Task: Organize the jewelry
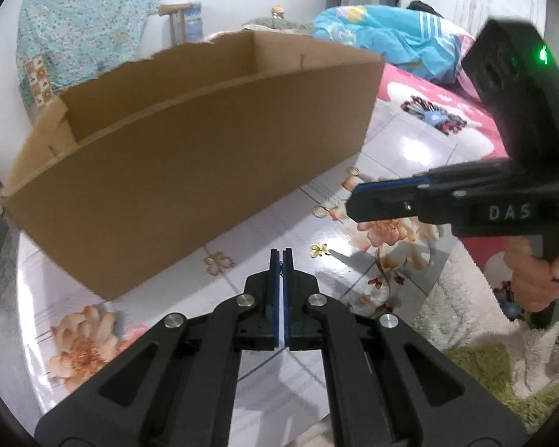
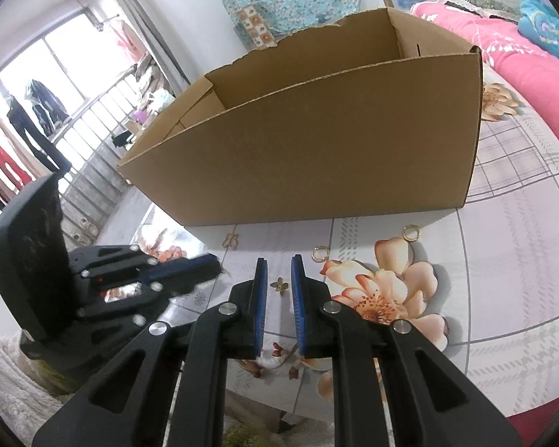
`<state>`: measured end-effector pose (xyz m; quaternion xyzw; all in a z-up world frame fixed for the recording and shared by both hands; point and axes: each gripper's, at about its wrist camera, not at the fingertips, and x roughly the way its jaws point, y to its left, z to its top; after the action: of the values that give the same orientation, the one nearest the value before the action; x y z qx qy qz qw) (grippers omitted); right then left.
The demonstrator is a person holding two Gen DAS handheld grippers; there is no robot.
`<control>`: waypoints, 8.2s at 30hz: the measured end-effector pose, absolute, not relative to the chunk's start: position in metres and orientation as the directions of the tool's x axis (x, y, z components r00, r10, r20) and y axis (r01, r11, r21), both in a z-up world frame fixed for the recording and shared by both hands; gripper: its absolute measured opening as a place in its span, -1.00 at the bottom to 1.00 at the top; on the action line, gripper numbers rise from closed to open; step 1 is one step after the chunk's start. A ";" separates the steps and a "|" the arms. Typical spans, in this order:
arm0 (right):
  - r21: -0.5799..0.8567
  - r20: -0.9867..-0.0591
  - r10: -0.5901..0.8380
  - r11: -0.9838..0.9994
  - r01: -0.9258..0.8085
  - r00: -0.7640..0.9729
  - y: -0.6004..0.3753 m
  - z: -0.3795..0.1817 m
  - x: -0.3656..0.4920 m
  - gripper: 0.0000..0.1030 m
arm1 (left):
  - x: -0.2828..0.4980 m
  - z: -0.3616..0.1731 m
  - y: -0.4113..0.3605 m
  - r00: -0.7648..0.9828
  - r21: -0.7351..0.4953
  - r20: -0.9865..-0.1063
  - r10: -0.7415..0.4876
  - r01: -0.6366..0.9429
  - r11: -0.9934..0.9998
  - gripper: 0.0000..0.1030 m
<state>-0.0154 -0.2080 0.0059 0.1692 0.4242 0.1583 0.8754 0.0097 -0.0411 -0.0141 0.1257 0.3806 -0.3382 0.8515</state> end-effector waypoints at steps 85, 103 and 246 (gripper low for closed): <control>0.077 -0.871 0.353 0.784 -0.616 0.341 -0.098 -0.012 0.055 -0.68 | 0.037 0.008 0.060 0.602 -0.176 -0.639 -0.479 0.491 0.853 -0.99; 0.142 -0.773 0.432 0.831 -0.537 0.464 -0.140 0.038 0.031 -0.68 | 0.020 0.036 0.066 0.611 -0.212 -0.575 -0.544 0.530 0.821 -0.99; 0.031 -0.801 -0.036 0.994 0.101 0.597 -0.218 0.008 -0.035 0.47 | 0.014 -0.033 -0.076 0.400 -0.002 -0.860 -0.316 0.618 0.786 0.64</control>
<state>-0.0355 -0.2176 0.0079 0.0364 0.4471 -0.0386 0.8929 0.0137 -0.0761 -0.0333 0.1609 0.4679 -0.2844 0.8212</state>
